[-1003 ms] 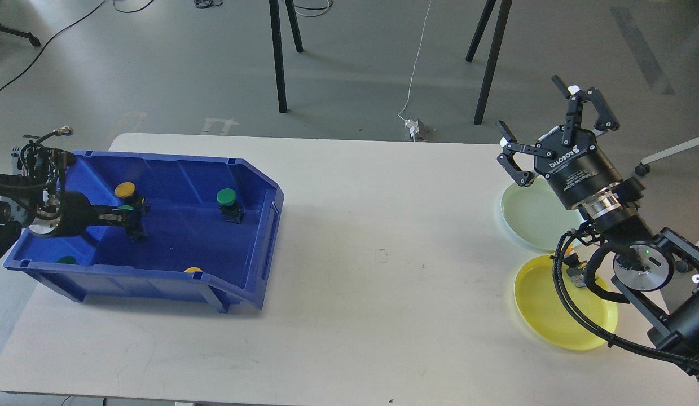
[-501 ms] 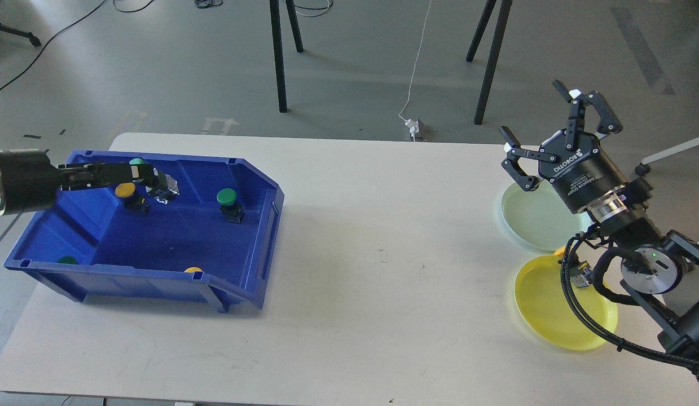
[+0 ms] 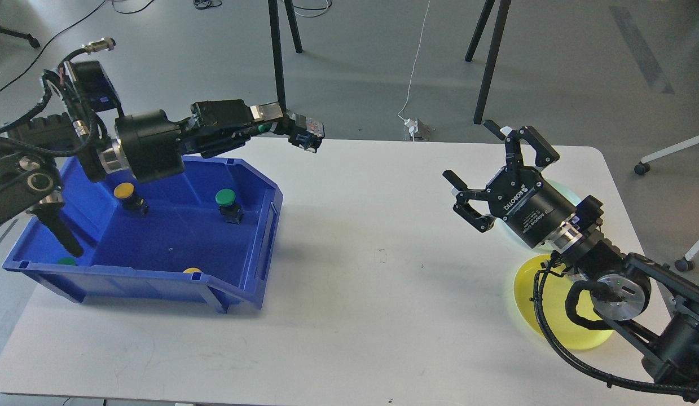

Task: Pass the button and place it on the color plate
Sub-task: 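Lift the green button and carry it toward the table center, then grasp the green button with the right gripper from the left gripper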

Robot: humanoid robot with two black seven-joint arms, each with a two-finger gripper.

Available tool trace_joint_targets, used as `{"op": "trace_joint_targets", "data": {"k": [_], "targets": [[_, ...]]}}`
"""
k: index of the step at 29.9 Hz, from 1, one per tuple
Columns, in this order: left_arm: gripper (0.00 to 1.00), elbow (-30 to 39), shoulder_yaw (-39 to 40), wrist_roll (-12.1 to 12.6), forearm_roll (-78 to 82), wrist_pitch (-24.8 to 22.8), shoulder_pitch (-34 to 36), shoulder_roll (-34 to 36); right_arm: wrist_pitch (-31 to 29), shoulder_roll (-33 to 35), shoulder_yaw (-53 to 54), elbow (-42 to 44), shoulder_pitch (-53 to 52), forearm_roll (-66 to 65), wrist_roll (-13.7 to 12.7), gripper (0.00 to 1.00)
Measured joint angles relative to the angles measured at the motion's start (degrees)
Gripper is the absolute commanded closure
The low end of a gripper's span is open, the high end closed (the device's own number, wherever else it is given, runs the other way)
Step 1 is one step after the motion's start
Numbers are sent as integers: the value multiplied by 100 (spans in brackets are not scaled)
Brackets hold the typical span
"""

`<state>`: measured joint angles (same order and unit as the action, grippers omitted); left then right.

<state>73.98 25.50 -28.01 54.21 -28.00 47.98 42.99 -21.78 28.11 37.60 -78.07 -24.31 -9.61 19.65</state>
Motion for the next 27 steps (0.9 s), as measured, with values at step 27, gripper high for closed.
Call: {"op": "trace_joint_targets", "data": {"k": [27], "targets": [[90,-684,-56,1,46,0,-167,-722,255,-1994,-1027,1375,-1422,84,47,1]]}}
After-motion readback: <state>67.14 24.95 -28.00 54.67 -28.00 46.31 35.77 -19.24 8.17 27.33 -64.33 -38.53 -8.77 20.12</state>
